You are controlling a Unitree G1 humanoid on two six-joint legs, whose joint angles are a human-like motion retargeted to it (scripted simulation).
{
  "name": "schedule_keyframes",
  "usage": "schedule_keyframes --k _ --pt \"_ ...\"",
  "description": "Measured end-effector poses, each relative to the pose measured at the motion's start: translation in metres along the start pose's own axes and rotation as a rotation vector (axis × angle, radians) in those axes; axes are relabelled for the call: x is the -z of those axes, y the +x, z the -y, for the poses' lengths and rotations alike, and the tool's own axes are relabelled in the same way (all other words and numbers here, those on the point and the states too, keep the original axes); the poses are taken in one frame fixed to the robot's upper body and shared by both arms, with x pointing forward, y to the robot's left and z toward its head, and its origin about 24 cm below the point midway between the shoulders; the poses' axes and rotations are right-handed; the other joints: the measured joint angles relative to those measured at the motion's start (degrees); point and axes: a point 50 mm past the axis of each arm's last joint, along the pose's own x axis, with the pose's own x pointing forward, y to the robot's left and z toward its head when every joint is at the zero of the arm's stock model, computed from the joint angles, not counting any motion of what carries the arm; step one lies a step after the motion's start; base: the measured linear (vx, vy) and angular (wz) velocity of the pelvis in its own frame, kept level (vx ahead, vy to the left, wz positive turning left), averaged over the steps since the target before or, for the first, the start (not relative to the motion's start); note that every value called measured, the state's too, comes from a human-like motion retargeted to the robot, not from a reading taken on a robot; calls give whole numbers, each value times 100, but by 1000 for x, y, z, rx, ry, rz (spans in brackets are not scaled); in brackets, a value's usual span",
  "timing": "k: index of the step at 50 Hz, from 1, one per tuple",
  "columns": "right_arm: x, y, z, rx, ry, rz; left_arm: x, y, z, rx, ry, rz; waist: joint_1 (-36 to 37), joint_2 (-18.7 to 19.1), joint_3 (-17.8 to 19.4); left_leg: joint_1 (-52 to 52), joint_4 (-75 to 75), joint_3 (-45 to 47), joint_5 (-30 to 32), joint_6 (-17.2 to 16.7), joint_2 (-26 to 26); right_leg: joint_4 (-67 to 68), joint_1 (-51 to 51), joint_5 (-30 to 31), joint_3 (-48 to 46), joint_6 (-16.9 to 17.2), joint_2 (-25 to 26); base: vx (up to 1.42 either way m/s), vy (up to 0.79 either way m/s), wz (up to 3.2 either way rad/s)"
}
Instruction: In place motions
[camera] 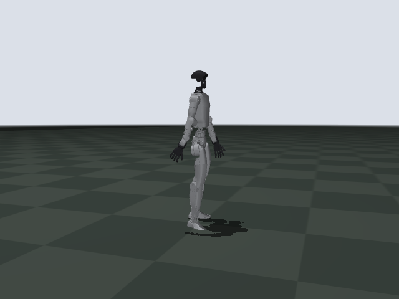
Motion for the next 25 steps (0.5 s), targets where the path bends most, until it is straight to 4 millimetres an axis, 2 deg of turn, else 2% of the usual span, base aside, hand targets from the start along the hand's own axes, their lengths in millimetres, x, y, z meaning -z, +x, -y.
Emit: schedule_keyframes --k 3,8,12,15,20,25 --pt "-14 -3 -4 -14 36 48 21 -3 -2 -16 -11 -75 -31 53 77 34 -4 167 -18 -32 66 27 -114 32 202 -25 39 -9 -9 -57" --pt "-53 -11 -27 -99 -17 185 59 -11 -8 -88 -86 -205 -70 56 215 54 22 339 -41 -107 160 66 -199 62 331 -47 67 -9 -12 -17" --pt "-88 -22 -43 -111 -159 299 90 -23 -16 -173 -150 -334 -47 65 278 0 70 422 -69 -175 243 114 -287 68 398 -66 83 -10 -10 -4" --pt "-112 -34 -47 -62 -316 375 109 -32 -21 -210 -180 -416 -69 111 293 -47 93 427 -98 -216 304 145 -351 62 429 -101 120 -9 -10 -5" --pt "-145 -54 -44 52 -572 484 123 -40 -28 -206 -178 -463 -82 209 271 -88 36 472 -137 -333 411 179 -417 11 480 -191 232 -6 -10 -4" --pt "-154 -61 -40 95 -642 516 129 -44 -35 -217 -201 -473 -278 313 110 -164 -26 397 -166 -448 525 141 -362 -100 301 -216 352 -1 -16 32"
